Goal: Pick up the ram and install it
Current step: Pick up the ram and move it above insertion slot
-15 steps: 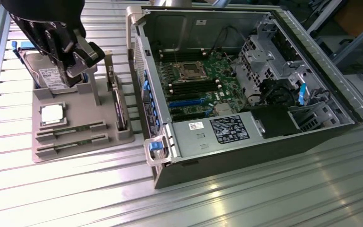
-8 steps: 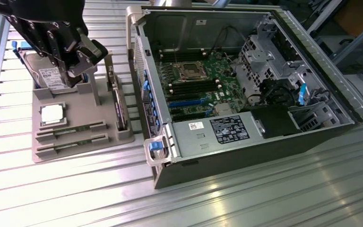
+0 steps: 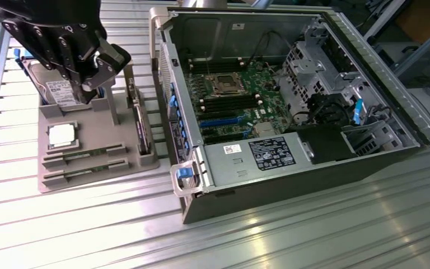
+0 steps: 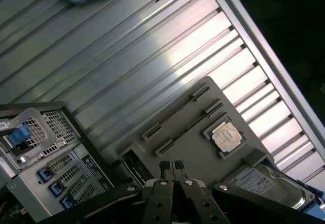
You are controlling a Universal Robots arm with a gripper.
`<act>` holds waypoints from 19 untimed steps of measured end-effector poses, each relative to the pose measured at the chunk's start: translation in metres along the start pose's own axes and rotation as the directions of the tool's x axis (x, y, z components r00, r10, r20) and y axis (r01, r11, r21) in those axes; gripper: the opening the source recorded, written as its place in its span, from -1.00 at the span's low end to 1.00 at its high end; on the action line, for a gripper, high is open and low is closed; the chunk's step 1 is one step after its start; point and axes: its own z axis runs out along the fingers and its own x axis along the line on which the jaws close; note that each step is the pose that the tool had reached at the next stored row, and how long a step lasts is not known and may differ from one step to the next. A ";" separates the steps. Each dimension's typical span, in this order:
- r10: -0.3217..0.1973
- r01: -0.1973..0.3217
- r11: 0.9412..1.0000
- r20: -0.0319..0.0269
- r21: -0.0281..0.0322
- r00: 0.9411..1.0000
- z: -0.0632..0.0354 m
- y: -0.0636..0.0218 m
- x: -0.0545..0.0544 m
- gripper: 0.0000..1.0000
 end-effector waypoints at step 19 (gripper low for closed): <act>-0.259 0.259 0.966 -0.009 -0.008 0.966 0.0001 0.0000 0.000 -0.79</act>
